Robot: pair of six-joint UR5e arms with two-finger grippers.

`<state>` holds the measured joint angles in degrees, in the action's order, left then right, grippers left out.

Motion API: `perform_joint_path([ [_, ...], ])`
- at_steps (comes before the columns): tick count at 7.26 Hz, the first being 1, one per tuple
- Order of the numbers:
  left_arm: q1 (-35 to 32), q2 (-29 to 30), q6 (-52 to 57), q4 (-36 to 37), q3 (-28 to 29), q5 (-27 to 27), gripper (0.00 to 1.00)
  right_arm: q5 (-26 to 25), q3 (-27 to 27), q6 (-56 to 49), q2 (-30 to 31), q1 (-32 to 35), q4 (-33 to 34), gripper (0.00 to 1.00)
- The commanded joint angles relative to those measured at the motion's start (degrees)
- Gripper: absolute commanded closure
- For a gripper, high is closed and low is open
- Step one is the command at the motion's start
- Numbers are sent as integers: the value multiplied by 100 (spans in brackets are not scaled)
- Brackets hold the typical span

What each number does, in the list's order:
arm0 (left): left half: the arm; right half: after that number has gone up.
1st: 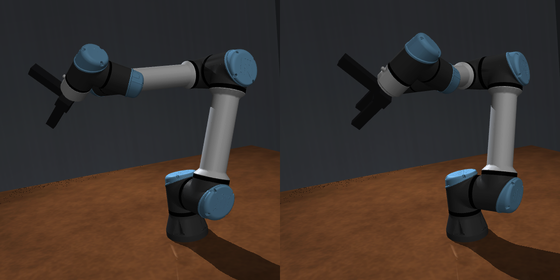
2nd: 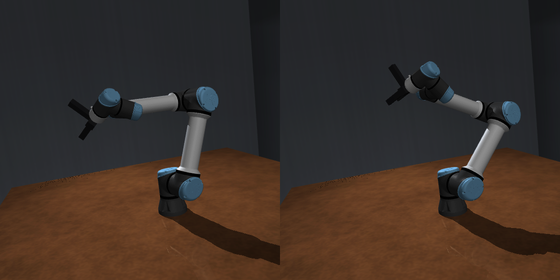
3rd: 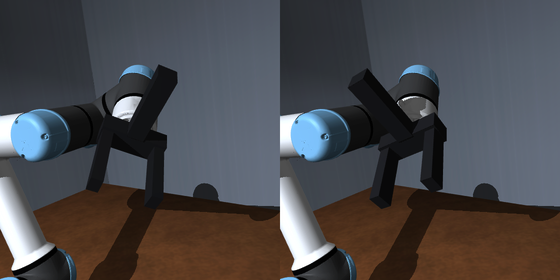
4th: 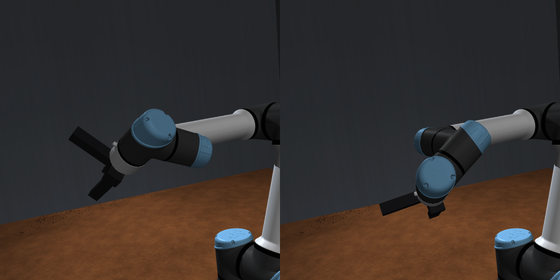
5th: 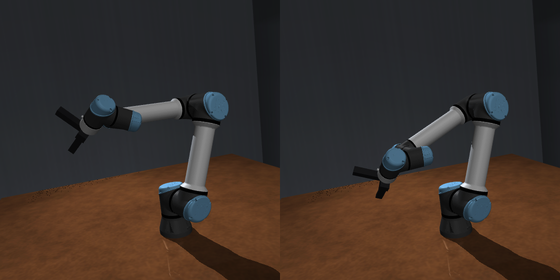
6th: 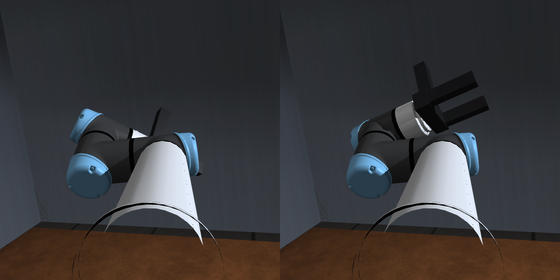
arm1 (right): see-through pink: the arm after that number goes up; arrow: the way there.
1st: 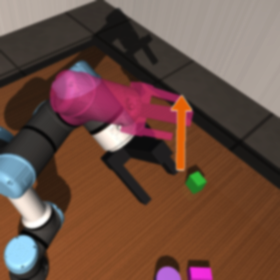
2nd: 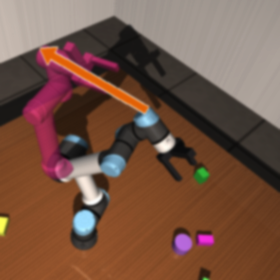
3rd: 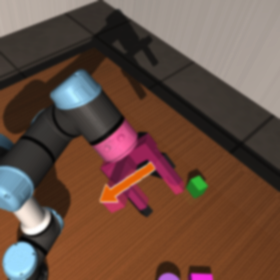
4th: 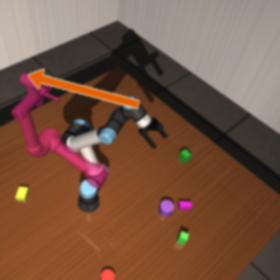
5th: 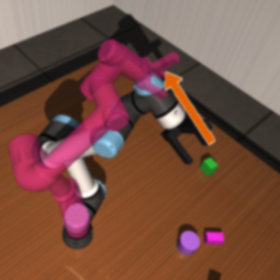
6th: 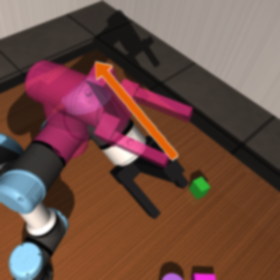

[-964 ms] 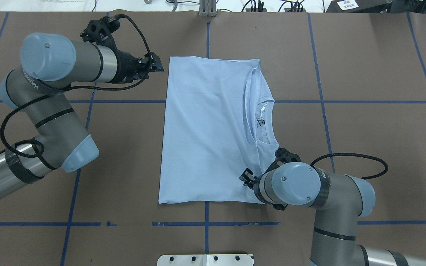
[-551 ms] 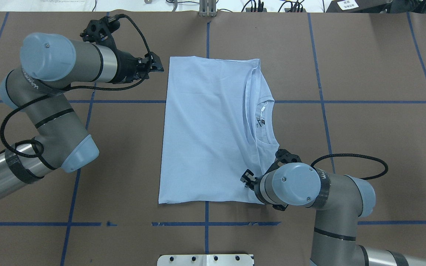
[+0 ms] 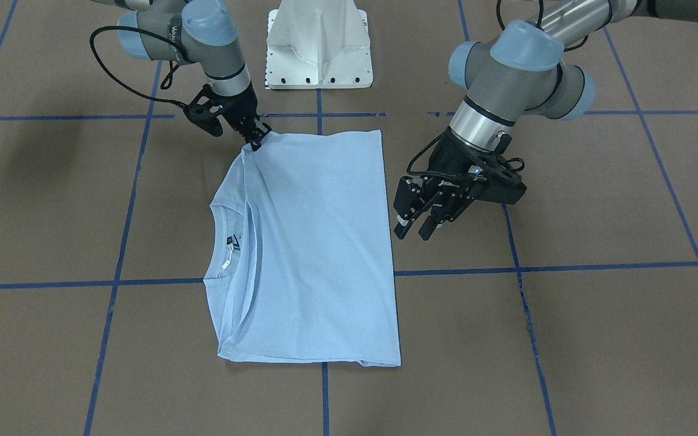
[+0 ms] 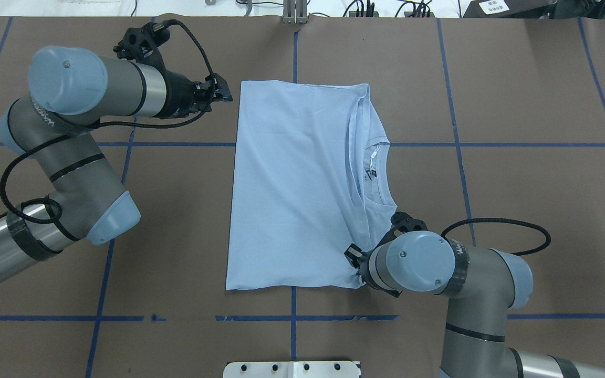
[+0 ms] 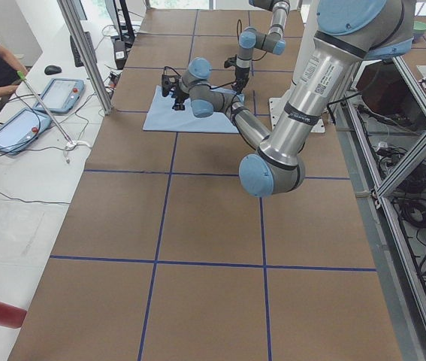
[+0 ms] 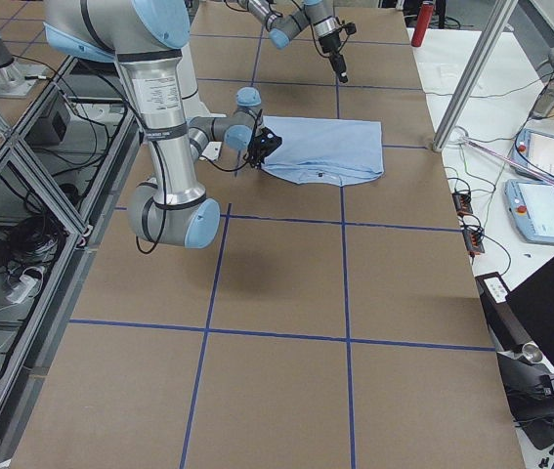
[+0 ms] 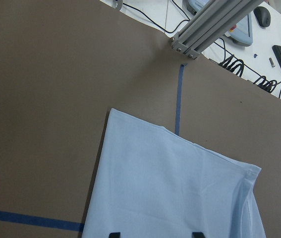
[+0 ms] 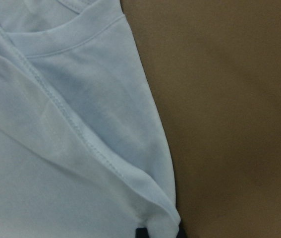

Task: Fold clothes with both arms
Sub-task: 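Move the left gripper to the shirt's near corner beside the right gripper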

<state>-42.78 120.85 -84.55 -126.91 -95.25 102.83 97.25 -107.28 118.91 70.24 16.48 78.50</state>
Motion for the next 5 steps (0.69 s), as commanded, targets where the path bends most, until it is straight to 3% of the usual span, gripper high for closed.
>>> perform_joint_path([
  [1,-3,0,0,0,-3,0,43,4,-12,0,-2,4,-19,100],
  [3,15,-140,-148,-9,-64,9,43,196,-231,0,-2,74,-2,100],
  [4,172,-367,-724,-17,-299,-43,43,302,-328,0,50,100,7,100],
  [5,634,-665,-1208,-9,-650,-218,42,312,-364,-8,86,101,7,100],
])
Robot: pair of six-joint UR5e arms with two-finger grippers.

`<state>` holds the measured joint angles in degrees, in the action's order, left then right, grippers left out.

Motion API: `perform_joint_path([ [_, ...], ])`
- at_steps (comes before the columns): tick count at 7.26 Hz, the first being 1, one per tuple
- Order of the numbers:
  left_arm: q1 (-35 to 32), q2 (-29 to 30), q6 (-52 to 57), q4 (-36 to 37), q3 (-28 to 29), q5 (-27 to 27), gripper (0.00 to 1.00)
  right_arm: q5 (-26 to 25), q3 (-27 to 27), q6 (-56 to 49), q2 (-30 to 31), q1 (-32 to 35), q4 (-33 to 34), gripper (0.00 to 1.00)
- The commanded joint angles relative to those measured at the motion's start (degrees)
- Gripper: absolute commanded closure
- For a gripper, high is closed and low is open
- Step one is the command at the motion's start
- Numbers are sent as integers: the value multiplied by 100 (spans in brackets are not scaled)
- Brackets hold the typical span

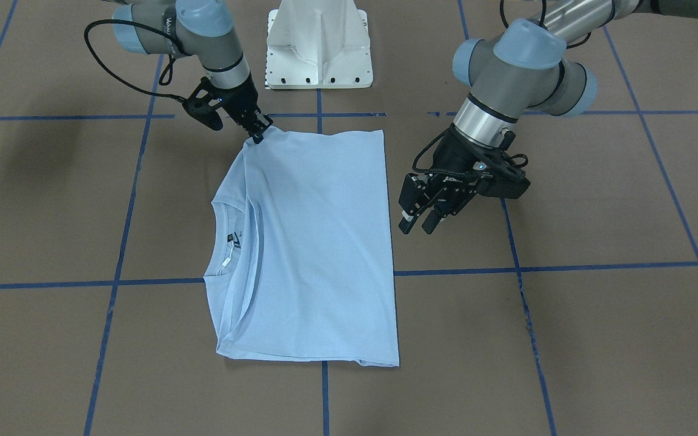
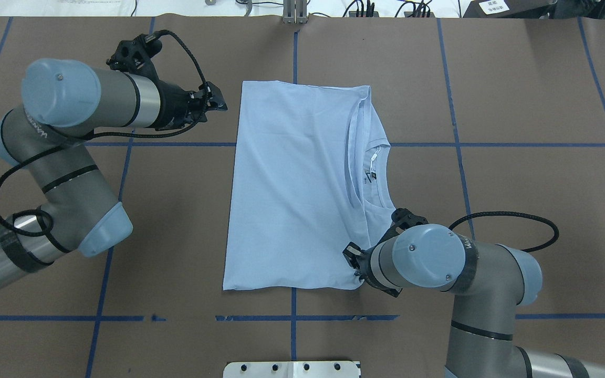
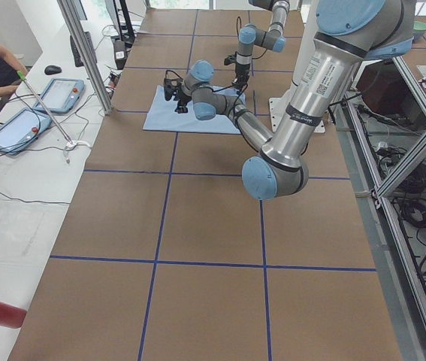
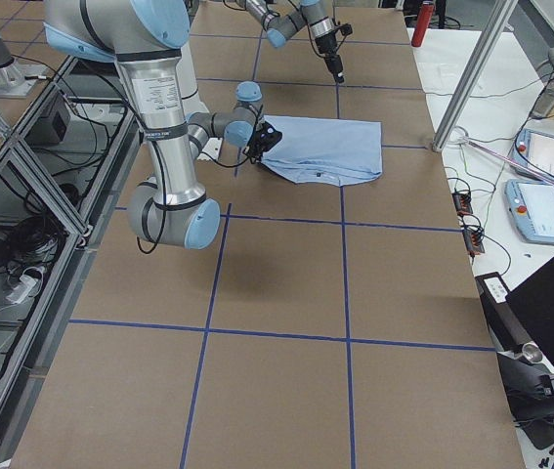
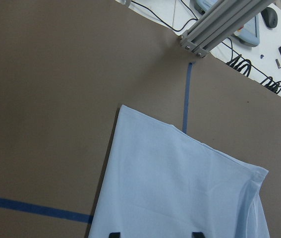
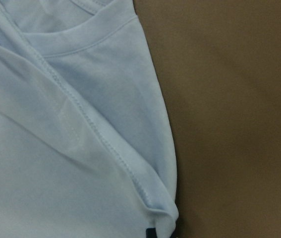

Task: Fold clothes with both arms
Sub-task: 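Move the left gripper to the shirt's near corner beside the right gripper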

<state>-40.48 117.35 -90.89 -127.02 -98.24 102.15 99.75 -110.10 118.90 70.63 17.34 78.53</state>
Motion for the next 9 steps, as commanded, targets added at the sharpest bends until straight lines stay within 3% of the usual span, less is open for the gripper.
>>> perform_joint_path([
  [1,1001,-561,-918,28,-623,-691,42,114,-134,-16,91,15,4,100],
  [3,1916,-1019,-1289,239,-793,-784,42,185,-135,-16,109,24,-4,100],
  [5,2236,-1012,-2042,528,-819,-907,42,185,-135,-25,109,41,-22,100],
  [9,2703,-1038,-2143,643,-802,-1092,42,185,-135,-25,109,59,-22,100],
])
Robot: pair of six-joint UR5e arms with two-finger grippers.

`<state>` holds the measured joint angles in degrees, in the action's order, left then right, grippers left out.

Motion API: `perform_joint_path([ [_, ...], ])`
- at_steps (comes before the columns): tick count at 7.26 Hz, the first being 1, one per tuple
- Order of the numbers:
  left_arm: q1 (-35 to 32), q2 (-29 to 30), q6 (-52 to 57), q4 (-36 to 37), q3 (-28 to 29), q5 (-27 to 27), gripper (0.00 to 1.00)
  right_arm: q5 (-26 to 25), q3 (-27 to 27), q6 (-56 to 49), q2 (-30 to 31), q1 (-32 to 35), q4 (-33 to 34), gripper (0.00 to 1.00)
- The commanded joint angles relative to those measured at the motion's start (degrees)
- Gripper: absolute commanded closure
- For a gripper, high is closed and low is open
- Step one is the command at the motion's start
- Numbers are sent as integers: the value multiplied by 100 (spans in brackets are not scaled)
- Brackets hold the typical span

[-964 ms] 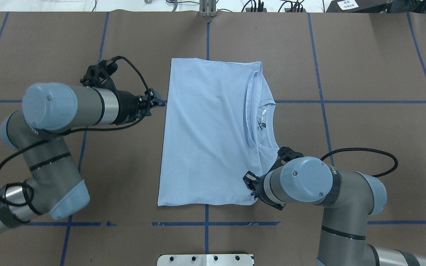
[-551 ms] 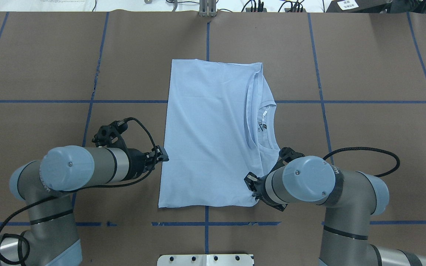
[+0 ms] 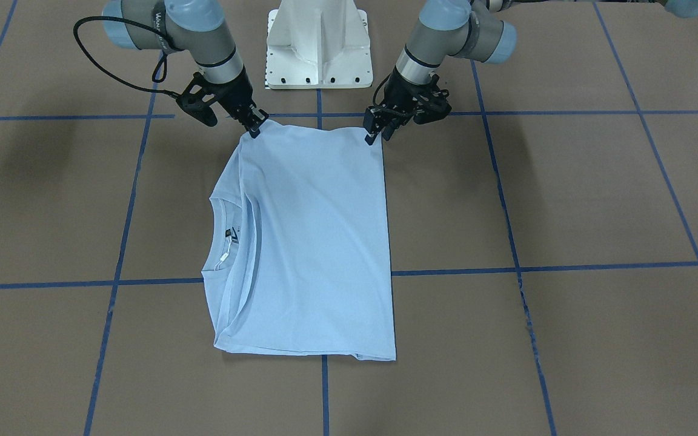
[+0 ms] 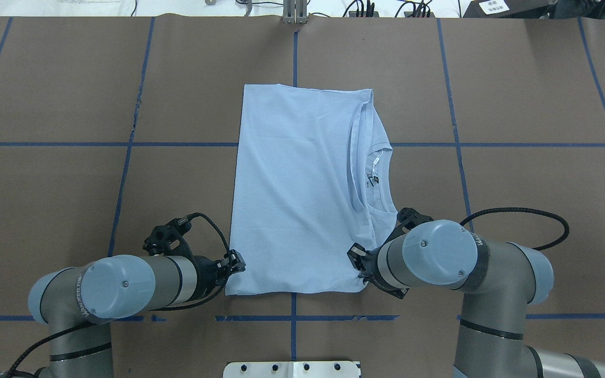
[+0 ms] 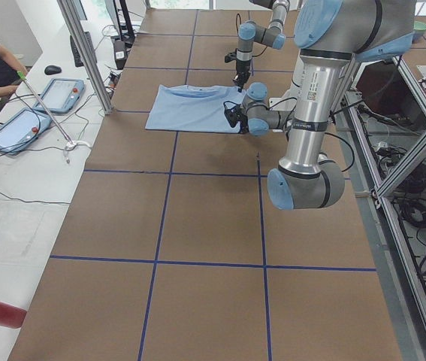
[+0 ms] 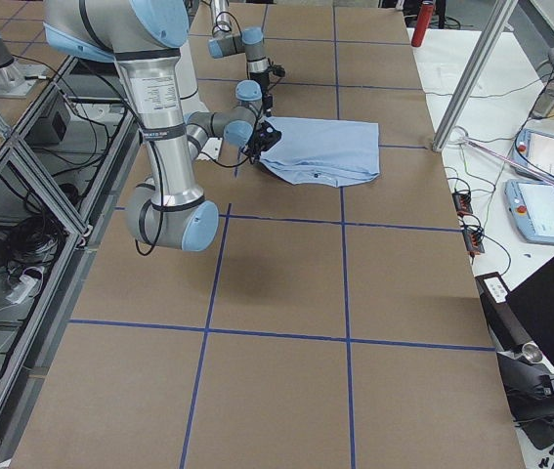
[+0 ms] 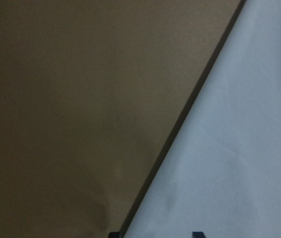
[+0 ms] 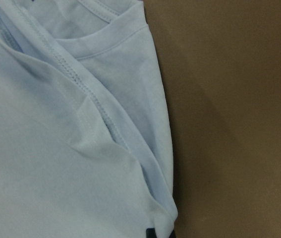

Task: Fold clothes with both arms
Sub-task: 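Grasp the shirt's near edge with both grippers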

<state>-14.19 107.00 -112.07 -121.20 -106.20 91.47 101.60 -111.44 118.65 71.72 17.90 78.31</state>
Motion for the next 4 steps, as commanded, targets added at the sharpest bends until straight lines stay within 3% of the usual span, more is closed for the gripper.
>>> perform_joint_path([
  [1,100,14,-25,227,-24,-24,42,0,-9,0,-9,3,0,100],
  [4,118,14,-34,273,-41,-24,42,0,0,0,-9,3,0,100],
])
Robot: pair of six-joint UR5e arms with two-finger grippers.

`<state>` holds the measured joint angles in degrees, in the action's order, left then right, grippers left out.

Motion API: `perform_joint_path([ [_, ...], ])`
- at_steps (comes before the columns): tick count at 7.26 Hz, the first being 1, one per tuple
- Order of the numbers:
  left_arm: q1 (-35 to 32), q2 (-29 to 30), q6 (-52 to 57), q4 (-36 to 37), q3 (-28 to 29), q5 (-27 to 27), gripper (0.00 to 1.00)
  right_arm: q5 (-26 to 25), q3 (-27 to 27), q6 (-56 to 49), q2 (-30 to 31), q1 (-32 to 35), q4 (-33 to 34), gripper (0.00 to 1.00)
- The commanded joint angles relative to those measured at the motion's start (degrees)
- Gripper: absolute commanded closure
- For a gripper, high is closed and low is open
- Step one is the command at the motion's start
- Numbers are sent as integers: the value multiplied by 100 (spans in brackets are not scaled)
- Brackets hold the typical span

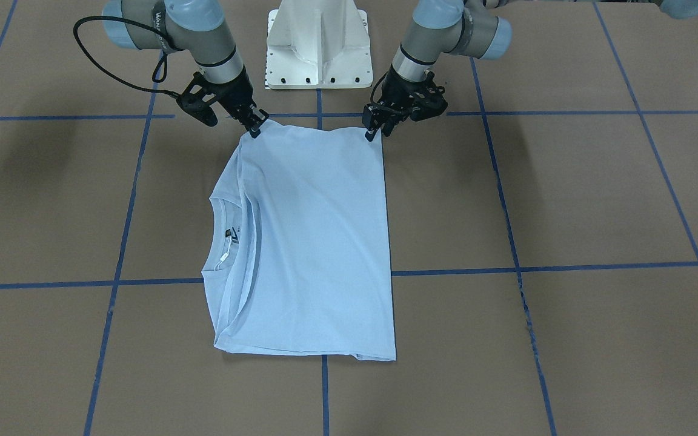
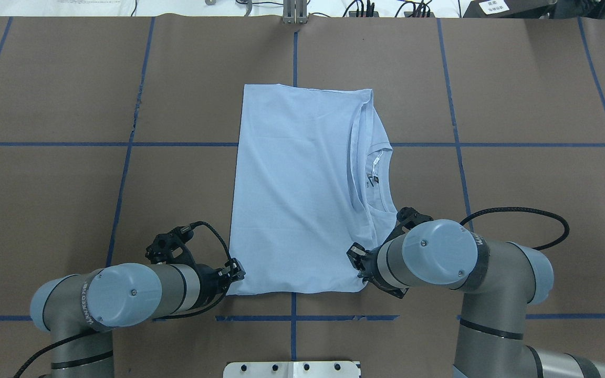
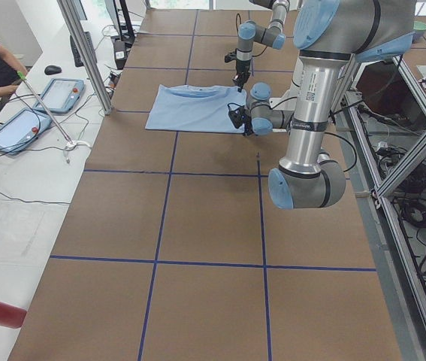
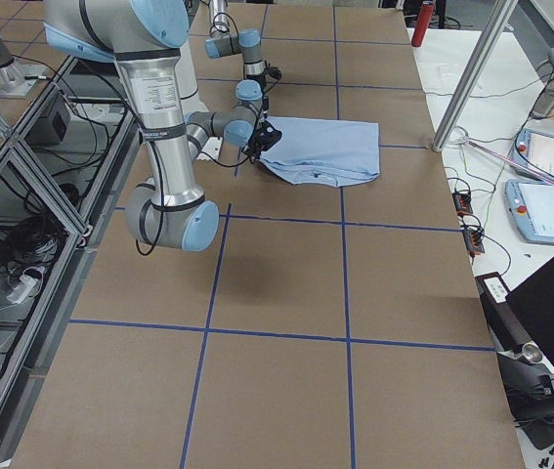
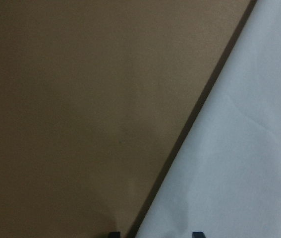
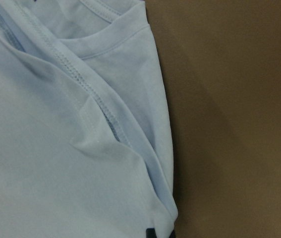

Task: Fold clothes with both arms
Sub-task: 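Grasp the shirt's near edge with both grippers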

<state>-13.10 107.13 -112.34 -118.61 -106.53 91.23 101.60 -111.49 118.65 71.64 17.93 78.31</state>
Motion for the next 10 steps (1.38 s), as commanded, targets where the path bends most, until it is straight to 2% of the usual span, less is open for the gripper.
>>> perform_joint_path([
  [1,9,1,-15,48,-26,0,42,0,-5,0,-1,0,0,100],
  [2,44,1,-76,75,-26,8,44,0,-5,0,8,0,0,100],
  [3,123,1,-199,75,-26,0,51,0,4,0,8,0,0,100],
  [5,193,1,-367,179,-26,0,100,0,-5,0,17,0,0,100],
  [8,202,27,-367,732,-525,0,100,9,-57,0,60,0,-9,100],
  [10,246,-8,-463,1144,-1095,0,100,61,-441,0,288,0,-18,100],
])
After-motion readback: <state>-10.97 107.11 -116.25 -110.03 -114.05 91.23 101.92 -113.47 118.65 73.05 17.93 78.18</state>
